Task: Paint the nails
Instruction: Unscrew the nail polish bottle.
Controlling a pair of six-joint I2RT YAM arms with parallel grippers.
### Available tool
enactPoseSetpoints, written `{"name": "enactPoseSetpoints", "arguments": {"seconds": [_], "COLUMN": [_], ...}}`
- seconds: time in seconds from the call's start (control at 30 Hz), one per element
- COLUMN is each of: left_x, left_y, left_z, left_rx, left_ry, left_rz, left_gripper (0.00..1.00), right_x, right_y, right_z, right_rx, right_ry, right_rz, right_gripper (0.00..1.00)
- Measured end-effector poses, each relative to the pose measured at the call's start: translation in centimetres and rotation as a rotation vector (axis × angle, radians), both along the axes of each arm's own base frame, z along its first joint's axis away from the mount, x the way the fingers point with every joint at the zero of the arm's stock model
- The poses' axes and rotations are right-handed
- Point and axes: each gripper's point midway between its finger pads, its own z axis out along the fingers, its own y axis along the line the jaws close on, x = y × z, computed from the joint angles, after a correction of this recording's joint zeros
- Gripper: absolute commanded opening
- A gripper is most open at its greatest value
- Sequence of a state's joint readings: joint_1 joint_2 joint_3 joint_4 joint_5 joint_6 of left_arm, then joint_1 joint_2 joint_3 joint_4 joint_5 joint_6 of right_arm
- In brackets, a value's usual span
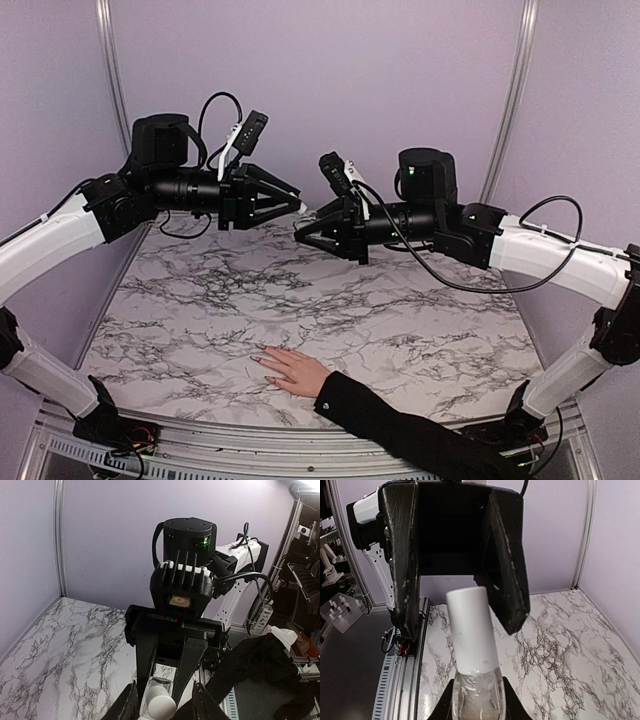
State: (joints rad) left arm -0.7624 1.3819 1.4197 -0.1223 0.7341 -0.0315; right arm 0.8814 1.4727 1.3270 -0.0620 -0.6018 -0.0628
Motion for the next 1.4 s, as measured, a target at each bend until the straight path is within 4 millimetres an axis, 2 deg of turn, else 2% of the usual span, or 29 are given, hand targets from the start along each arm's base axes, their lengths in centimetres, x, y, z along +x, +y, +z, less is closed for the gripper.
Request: {"name": "enactPoseSetpoints", "arguments": {"seconds": [0.33, 0.5, 0.63, 0.93, 1.23, 1.4], "left_x": [-0.1, 0.0, 0.0, 0.3, 1.0, 1.2], "left_y": [-0.5, -0.5, -0.6, -0.7, -0.7, -0.8], "left_z": [-0.7, -0.8, -1.0, -1.3, -2.2, -2.0], "left_rx": [0.02, 0.023, 0.027, 0.042, 0.092, 0.109], "left_ry": [0.004, 0.009, 0.012, 0.028, 0.077, 0.086], "left_rz": [-0.012, -0.006, -0.006, 0.002, 0.054, 0.079], "left_gripper": [0.24, 0.08, 0.0, 0.0, 0.0, 0.0], "right_x": [-0.1, -0.3, -0.3, 0.1, 0.7, 0.9], "right_y": [0.0, 0.0, 0.0, -0.1, -0.5, -0.7], "right_z": [-0.1, -0.1, -0.1, -0.5, -1.9, -1.9], "right_rx": [-0.005, -0.004, -0.004, -0.021, -0.09, -0.114], "right_ry": [-0.005, -0.005, -0.007, -0.027, -0.051, -0.078], "right_rz": [0.005, 0.016, 0.018, 0.001, -0.036, -0.05], "right_gripper": [0.0, 0.0, 0.0, 0.0, 0.0, 0.0]}}
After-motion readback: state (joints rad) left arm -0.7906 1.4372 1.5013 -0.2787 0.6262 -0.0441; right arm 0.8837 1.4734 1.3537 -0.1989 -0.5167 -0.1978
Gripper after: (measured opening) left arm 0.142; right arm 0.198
